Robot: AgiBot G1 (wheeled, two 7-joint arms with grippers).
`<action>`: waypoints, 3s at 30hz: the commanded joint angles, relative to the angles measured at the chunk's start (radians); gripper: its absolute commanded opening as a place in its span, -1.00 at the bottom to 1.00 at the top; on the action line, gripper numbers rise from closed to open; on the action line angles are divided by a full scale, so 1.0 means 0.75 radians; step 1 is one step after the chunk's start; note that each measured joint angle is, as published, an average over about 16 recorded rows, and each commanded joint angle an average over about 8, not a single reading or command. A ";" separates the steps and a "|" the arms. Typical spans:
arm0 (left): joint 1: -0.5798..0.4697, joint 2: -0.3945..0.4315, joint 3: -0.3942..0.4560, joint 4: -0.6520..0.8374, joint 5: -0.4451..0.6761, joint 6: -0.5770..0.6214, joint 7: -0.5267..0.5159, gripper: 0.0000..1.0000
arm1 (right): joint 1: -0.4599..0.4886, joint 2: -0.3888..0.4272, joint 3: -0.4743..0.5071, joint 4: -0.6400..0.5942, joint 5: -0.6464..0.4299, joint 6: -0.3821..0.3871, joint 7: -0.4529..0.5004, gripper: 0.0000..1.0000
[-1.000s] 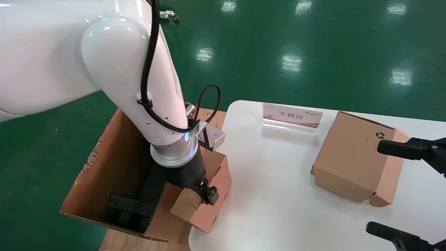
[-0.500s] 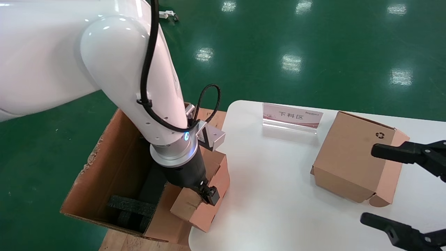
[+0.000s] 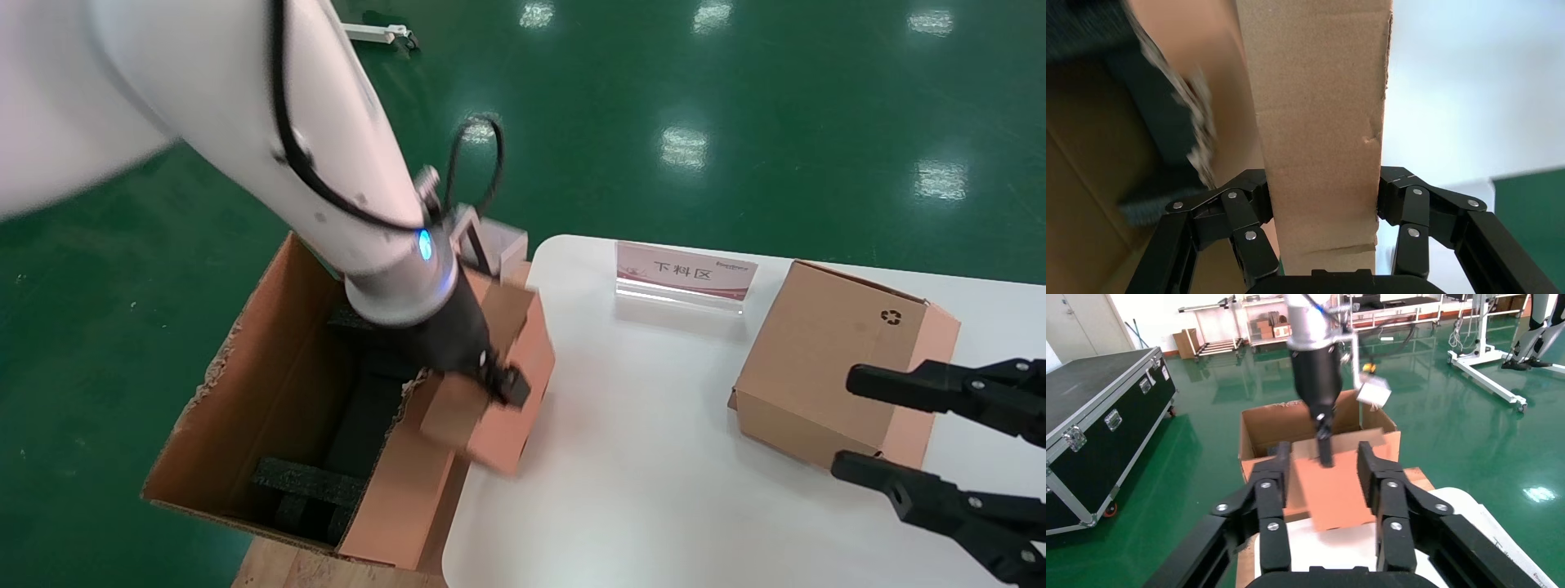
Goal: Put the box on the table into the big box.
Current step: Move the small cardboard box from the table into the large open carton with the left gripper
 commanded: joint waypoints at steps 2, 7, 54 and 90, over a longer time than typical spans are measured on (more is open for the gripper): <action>-0.024 -0.031 -0.040 0.012 0.025 -0.017 0.018 -1.00 | 0.000 0.000 0.000 0.000 0.000 0.000 0.000 1.00; -0.065 -0.095 -0.123 0.030 0.081 -0.045 0.054 -1.00 | 0.000 0.000 0.000 0.000 0.000 0.000 0.000 1.00; -0.429 -0.107 0.094 0.500 0.293 0.303 0.543 -1.00 | 0.000 0.000 0.000 0.000 0.000 0.000 0.000 1.00; -0.563 -0.007 0.592 0.745 -0.282 0.376 0.644 -1.00 | 0.000 0.000 0.000 0.000 0.000 0.000 0.000 1.00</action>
